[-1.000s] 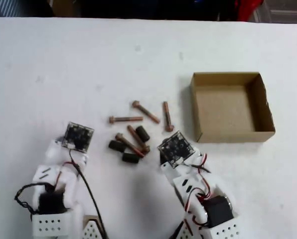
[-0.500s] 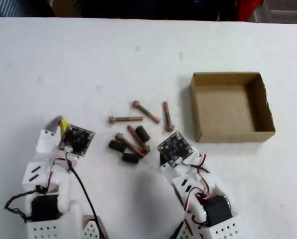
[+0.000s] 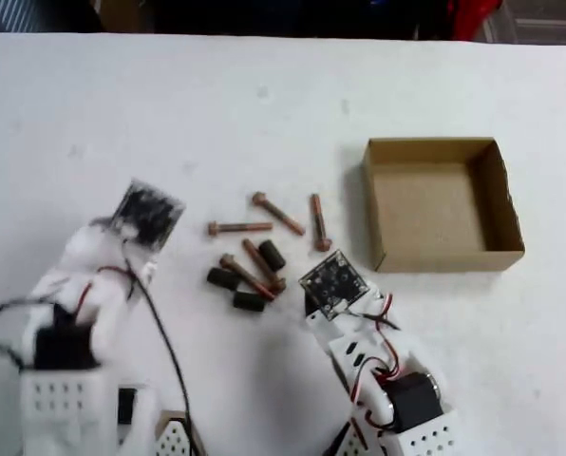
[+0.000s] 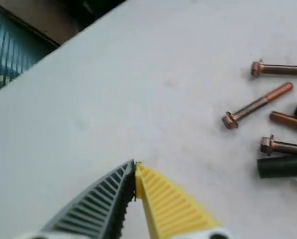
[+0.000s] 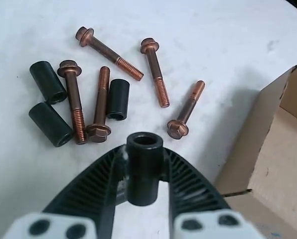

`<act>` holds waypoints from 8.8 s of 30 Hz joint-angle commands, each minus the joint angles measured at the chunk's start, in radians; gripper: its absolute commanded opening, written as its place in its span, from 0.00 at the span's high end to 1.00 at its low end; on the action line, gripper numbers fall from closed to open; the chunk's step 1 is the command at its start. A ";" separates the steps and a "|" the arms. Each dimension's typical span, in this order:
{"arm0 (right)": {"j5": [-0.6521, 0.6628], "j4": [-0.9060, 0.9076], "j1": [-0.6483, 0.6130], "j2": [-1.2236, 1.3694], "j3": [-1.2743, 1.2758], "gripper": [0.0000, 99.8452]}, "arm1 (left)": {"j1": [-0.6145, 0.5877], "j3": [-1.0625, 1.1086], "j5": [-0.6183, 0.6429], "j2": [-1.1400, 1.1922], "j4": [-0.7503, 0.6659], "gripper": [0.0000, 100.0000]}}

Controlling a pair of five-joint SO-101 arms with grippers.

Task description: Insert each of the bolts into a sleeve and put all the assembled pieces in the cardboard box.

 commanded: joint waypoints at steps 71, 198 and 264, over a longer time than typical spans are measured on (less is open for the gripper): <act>-0.003 -0.093 -0.004 -0.008 0.049 0.98 | 0.217 -1.933 -0.493 2.203 0.715 0.98; -0.003 -0.094 -0.004 -0.008 0.071 0.98 | 0.059 -0.704 0.916 0.940 0.563 0.87; -0.003 -0.094 -0.004 -0.008 0.071 0.98 | -0.093 -0.081 1.573 0.940 -0.319 0.95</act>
